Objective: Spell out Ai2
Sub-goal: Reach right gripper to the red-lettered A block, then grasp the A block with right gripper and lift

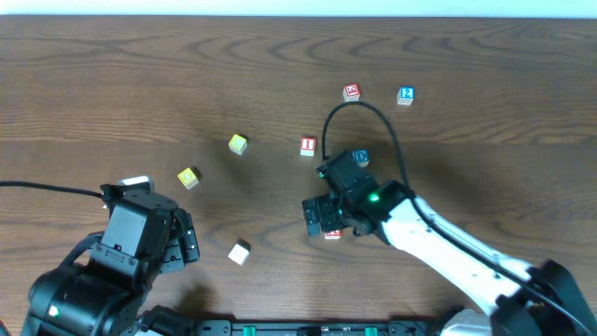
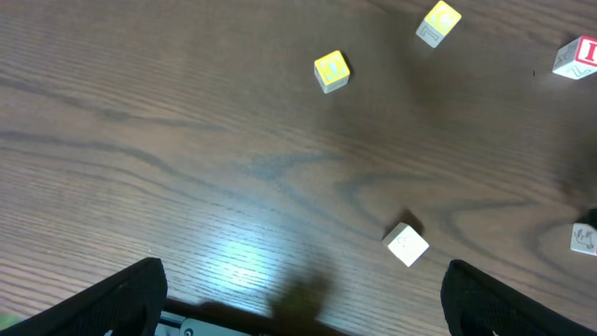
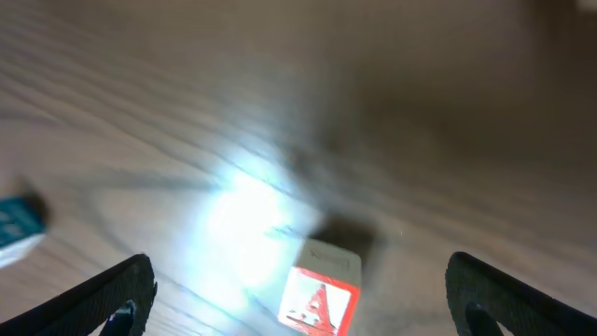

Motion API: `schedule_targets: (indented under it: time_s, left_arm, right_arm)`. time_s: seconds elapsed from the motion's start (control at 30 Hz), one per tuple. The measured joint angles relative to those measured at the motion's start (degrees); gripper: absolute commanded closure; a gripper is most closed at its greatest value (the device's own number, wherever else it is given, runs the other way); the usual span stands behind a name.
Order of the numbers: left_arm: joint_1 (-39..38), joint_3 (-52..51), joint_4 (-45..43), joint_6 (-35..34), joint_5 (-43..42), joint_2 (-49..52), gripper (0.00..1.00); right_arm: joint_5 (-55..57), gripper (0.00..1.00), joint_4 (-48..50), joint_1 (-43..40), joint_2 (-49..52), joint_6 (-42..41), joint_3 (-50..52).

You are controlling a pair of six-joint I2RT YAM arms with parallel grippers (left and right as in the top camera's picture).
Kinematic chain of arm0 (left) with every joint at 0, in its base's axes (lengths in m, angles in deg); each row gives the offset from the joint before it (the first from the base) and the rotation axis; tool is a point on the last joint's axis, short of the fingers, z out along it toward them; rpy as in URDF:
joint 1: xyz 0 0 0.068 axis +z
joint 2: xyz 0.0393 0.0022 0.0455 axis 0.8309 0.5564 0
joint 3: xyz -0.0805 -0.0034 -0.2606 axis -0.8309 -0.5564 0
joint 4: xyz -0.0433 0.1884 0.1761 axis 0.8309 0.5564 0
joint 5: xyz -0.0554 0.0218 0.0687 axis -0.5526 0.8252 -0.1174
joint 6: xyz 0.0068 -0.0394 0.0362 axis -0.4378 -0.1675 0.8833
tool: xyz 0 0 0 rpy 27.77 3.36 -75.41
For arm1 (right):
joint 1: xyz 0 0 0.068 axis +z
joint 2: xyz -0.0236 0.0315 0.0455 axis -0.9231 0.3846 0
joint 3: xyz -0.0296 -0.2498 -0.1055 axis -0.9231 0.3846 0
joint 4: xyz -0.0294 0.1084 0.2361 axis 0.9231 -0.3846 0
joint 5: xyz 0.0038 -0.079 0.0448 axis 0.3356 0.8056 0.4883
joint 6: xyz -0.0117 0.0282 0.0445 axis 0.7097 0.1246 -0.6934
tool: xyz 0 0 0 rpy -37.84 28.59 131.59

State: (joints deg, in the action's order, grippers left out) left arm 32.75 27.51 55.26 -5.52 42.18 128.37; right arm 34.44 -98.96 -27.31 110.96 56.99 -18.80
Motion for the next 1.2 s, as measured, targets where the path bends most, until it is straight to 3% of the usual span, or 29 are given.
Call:
schedule_targets:
  time_s: [0.1,0.33,0.53,0.77,0.87,1.1,1.2]
  left_arm:
    - [0.0,0.0,0.0,0.0,0.0,0.0,0.05]
    - [0.0,0.0,-0.6,0.0,0.0,0.0,0.05]
    - [0.0,0.0,-1.0,0.0,0.0,0.0,0.05]
    - [0.0,0.0,-1.1,0.0,0.0,0.0,0.05]
    - [0.0,0.0,-1.0,0.0,0.0,0.0,0.05]
    - [0.0,0.0,-1.1,0.0,0.0,0.0,0.05]
    - [0.0,0.0,-1.1,0.0,0.0,0.0,0.05]
  right_arm:
    - [1.2,0.02,-1.1,0.1,1.5,-2.0,0.0]
    - [2.3,0.15,-1.7,0.3,1.6,-6.7,0.0]
    - [2.5,0.17,-2.6,1.4,3.8,-9.6,0.0]
    - [2.6,0.28,-2.7,3.6,6.4,-11.6,0.0]
    - [2.5,0.28,-2.8,3.7,6.4,-12.3,0.0]
    - [2.4,0.42,-2.7,3.7,6.8,-13.7,0.0]
    - [2.3,0.53,-2.7,3.8,7.5,-14.3,0.0]
